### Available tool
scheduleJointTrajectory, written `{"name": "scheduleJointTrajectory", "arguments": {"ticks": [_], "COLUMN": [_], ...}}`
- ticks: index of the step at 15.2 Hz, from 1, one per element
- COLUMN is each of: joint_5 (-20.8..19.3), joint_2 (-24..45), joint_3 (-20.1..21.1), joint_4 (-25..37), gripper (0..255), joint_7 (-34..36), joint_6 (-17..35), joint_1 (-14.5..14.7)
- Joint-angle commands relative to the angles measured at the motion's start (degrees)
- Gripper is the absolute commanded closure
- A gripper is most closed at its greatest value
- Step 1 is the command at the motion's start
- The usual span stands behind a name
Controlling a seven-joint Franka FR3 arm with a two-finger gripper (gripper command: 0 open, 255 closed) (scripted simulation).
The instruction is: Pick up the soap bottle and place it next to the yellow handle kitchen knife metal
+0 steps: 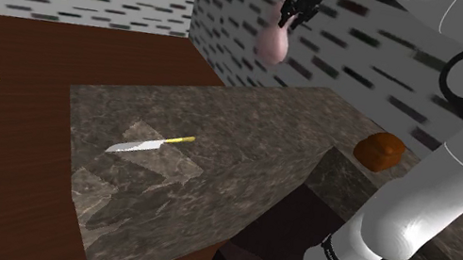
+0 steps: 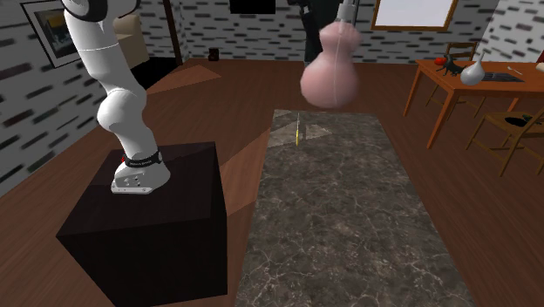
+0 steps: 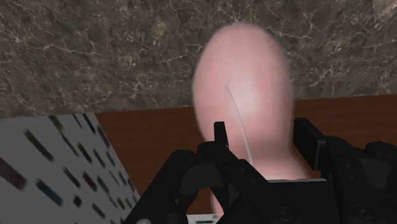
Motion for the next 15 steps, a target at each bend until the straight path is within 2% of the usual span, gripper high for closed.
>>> {"name": "scheduleJointTrajectory", "arguments": {"ticks": [1, 8, 15], "joint_5": [-1.11, -4.37, -6.93], "joint_2": [-0.22, 1.32, 5.58], "joint_3": [1.45, 6.45, 10.52], "joint_4": [-0.01, 1.85, 7.26], "gripper": [255, 255, 255], "joint_7": [2.91, 12.76, 21.3], "joint_6": [-0.05, -0.69, -2.62], "joint_1": [1.19, 5.5, 9.64]}}
